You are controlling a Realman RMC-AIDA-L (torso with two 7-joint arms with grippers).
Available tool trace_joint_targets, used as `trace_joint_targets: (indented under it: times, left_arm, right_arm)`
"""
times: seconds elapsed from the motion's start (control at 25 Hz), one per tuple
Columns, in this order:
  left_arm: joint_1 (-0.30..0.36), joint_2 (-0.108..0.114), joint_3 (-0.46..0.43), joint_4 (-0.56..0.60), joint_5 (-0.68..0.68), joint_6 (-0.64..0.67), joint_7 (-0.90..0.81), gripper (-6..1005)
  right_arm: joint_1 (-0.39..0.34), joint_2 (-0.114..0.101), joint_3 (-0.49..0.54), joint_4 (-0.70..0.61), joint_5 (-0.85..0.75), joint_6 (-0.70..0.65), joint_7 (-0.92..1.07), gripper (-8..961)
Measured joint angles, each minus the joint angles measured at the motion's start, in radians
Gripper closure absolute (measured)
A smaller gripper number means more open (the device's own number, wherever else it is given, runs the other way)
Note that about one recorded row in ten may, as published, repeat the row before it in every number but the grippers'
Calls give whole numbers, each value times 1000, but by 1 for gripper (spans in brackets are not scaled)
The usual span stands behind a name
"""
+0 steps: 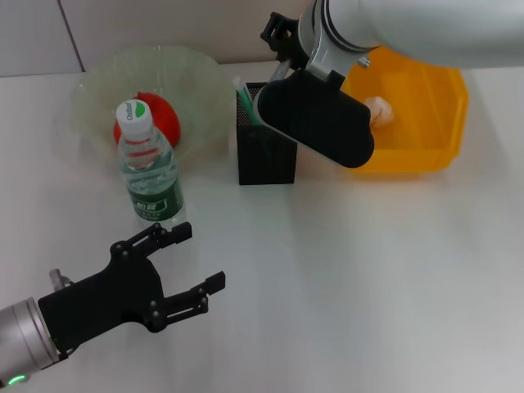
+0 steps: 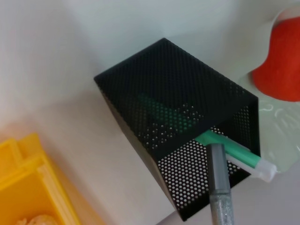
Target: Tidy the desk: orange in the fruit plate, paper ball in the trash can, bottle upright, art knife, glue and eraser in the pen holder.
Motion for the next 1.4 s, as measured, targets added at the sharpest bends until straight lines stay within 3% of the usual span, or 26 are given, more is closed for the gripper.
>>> trace_joint_targets:
  times: [0.6,0.96,1.12,1.2,1.24,1.28,1.32,1.36,1.4]
  left_arm:
    - [2,0,6,-4,0,0,0,155]
    - [3,0,8,-5,0,0,0,155]
    - [7,3,7,1,1,6,0,155]
    - [8,4,6,2,0,7,0,155]
    - [11,6,2,2,0,10,0,155]
    - [11,6,2,2,0,10,0,155]
    - [13,7,1,2,0,10,0,155]
    - [18,7,-4,4,0,12,0,155]
    - [21,8,-8,6,0,14,0,155]
  right_arm:
    - [10,10,-21,-28,-1,-90,42,822]
    - [11,12,4,-123,0,-159,115,472]
    - [-6,12,116,-234,8,-185,184,358]
    - [-34,13,209,-313,47,-195,206,327]
    - [-73,13,321,-386,118,-205,208,312]
    - [-73,13,321,-386,118,-205,208,312]
    - [-127,15,442,-464,223,-224,204,312]
    - [-157,20,498,-499,278,-230,203,312]
    - [-157,20,498,-499,278,-230,203,312]
